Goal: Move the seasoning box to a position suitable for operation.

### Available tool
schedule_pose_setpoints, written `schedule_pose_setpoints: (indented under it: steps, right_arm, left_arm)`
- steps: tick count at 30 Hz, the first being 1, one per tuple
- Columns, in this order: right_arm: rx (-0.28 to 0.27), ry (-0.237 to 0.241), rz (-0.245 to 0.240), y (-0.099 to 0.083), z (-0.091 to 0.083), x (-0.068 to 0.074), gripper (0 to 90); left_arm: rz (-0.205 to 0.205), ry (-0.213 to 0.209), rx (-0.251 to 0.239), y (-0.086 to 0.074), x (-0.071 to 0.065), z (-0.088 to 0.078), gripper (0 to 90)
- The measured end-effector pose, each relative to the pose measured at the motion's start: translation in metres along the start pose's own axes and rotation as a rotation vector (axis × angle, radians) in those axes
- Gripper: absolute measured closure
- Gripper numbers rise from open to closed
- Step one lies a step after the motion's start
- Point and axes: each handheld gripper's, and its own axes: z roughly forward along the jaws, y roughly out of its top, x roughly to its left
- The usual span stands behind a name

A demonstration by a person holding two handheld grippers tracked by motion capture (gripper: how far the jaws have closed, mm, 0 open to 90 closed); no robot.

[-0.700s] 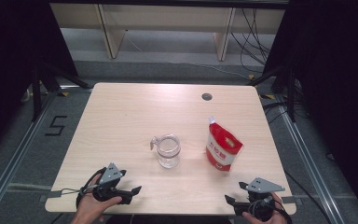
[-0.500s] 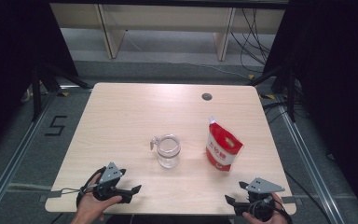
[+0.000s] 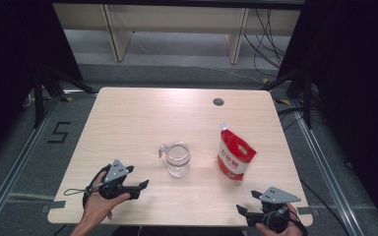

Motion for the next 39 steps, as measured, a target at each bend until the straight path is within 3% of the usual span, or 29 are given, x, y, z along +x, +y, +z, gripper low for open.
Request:
schedule_pose_setpoints:
  steps: [3, 4, 5, 6, 8, 9, 10, 13, 15, 16, 18, 20, 21, 23, 28, 29, 31, 34, 35, 39]
  right_arm:
    - [0.001, -0.003, 0.022, 0.000, -0.001, 0.001, 26.7]
    - [-0.003, -0.003, 0.015, 0.001, -0.001, 0.001, 26.7]
    - [-0.006, 0.000, 0.010, 0.001, -0.001, 0.001, 26.7]
    - [-0.003, 0.002, 0.018, 0.000, -0.001, 0.001, 26.7]
    - [0.000, 0.003, 0.007, 0.000, -0.001, 0.001, 26.7]
    - [0.010, 0.002, 0.033, 0.000, -0.001, 0.003, 26.7]
    - [-0.002, -0.002, 0.017, 0.000, -0.001, 0.003, 26.7]
    - [0.005, 0.002, 0.025, 0.000, -0.001, 0.004, 26.7]
    - [-0.004, 0.000, 0.016, 0.001, -0.001, 0.003, 26.7]
    - [-0.004, 0.000, 0.016, 0.001, -0.001, 0.003, 26.7]
    - [-0.008, -0.003, 0.012, 0.000, -0.001, 0.002, 26.6]
    - [-0.008, -0.001, 0.014, 0.000, -0.001, 0.003, 26.7]
    - [-0.009, -0.002, 0.005, 0.000, -0.001, 0.002, 26.6]
    - [-0.002, 0.003, 0.011, 0.001, -0.001, 0.002, 26.6]
    - [-0.006, 0.010, 0.003, 0.001, 0.000, 0.001, 26.7]
    - [-0.005, 0.005, 0.001, 0.001, -0.001, 0.002, 26.7]
    - [-0.010, -0.001, -0.009, 0.001, 0.000, 0.001, 26.6]
    - [0.005, 0.006, 0.017, 0.001, -0.001, 0.003, 26.7]
    - [0.004, 0.006, 0.014, 0.001, -0.001, 0.003, 26.7]
    - [0.000, 0.010, -0.004, 0.001, 0.000, 0.002, 26.7]
  left_arm:
    - [-0.028, 0.003, -0.021, 0.010, 0.003, 0.011, 25.7]
    - [-0.001, 0.011, -0.023, 0.014, 0.007, 0.014, 26.4]
    - [-0.026, 0.017, -0.026, 0.016, 0.006, 0.016, 27.7]
    - [-0.025, 0.018, -0.035, 0.020, 0.009, 0.020, 28.8]
    - [-0.013, 0.032, -0.051, 0.026, 0.013, 0.026, 32.5]
    - [-0.014, 0.035, -0.058, 0.028, 0.014, 0.030, 35.1]
    - [0.009, 0.036, -0.053, 0.031, 0.016, 0.034, 36.8]
    - [0.025, 0.031, -0.044, 0.035, 0.016, 0.045, 40.9]
    - [0.014, 0.032, -0.044, 0.036, 0.015, 0.049, 44.4]
    - [0.039, 0.029, -0.041, 0.038, 0.016, 0.052, 44.4]
    - [0.044, 0.029, -0.031, 0.041, 0.014, 0.059, 48.2]
    - [0.090, 0.040, -0.020, 0.043, 0.016, 0.061, 50.3]
    - [0.073, 0.038, -0.034, 0.043, 0.015, 0.063, 51.6]
    - [0.090, 0.039, -0.021, 0.044, 0.017, 0.064, 53.9]
    - [0.078, 0.045, -0.039, 0.047, 0.016, 0.070, 57.5]
    - [0.091, 0.038, -0.029, 0.047, 0.016, 0.070, 57.9]
    - [0.077, 0.028, -0.041, 0.048, 0.015, 0.073, 58.6]
    - [0.100, 0.036, -0.016, 0.048, 0.015, 0.076, 59.3]
    - [0.117, 0.030, -0.012, 0.048, 0.015, 0.077, 59.5]
    - [0.120, 0.041, -0.011, 0.048, 0.013, 0.080, 61.7]
